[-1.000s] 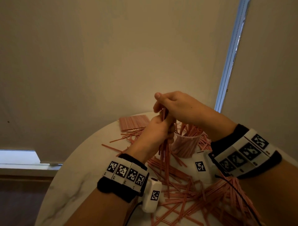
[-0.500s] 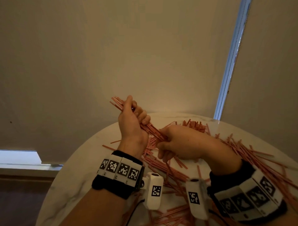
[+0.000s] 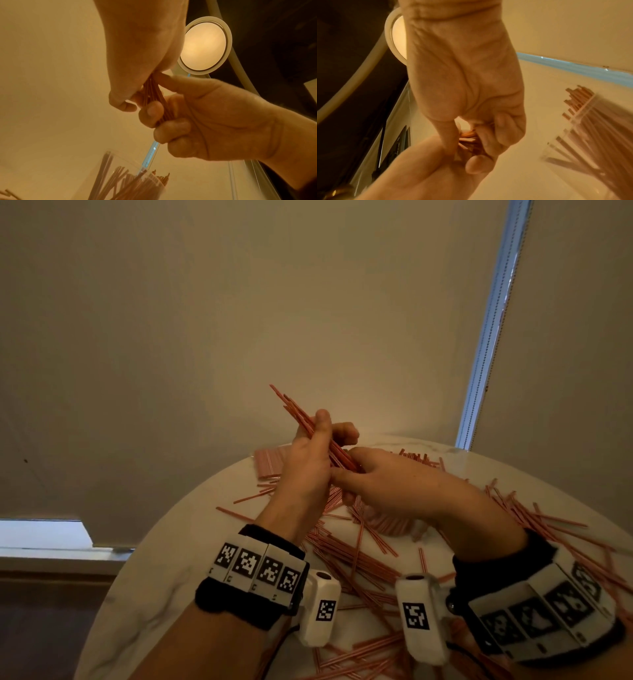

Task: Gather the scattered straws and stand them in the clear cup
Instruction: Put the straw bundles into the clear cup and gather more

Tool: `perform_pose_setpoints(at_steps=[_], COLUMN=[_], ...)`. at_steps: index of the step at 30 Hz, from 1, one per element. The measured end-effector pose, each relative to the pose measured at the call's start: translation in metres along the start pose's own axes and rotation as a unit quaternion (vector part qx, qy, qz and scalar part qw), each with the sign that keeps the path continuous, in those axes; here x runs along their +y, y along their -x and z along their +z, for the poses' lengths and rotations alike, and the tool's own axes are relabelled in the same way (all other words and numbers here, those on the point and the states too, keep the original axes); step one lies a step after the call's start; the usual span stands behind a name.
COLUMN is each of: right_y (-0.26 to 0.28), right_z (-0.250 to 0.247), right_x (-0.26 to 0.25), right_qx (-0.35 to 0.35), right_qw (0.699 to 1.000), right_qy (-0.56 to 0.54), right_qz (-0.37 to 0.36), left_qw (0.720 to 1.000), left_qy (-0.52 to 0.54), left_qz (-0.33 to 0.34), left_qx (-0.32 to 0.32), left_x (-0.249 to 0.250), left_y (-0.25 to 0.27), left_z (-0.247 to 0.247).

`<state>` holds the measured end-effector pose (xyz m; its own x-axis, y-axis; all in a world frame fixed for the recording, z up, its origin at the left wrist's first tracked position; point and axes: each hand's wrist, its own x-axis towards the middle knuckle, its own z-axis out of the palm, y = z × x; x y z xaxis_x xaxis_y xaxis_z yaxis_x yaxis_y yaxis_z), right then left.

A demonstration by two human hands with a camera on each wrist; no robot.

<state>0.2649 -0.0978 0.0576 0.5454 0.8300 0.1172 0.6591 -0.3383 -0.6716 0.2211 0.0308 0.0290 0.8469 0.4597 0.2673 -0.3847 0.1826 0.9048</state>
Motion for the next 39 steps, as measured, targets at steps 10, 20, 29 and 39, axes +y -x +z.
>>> perform_pose_setpoints(at_steps=[10,20,29,39], right_y=[0.016,0.002,-0.002,0.009], right_z=[-0.023,-0.010,-0.012,-0.038], right_x=[0.011,0.010,0.019,0.013], right_qx=[-0.097,-0.020,-0.027,0.190], right_qw=[0.982,0.988,0.968,0.974], right_qy=[0.158,0.148,0.219,-0.101], right_qz=[0.041,0.027,0.119,0.065], left_qw=[0.986,0.989,0.905,0.995], left_qy=[0.154,-0.102,-0.388,-0.065], left_qz=[0.013,-0.104,-0.098,-0.074], left_qx=[0.064,-0.008,-0.141,0.029], left_x=[0.021,0.017,0.020,0.010], left_y=[-0.012,-0.001,0.003,-0.011], left_z=[-0.024,-0.013,-0.022,-0.031])
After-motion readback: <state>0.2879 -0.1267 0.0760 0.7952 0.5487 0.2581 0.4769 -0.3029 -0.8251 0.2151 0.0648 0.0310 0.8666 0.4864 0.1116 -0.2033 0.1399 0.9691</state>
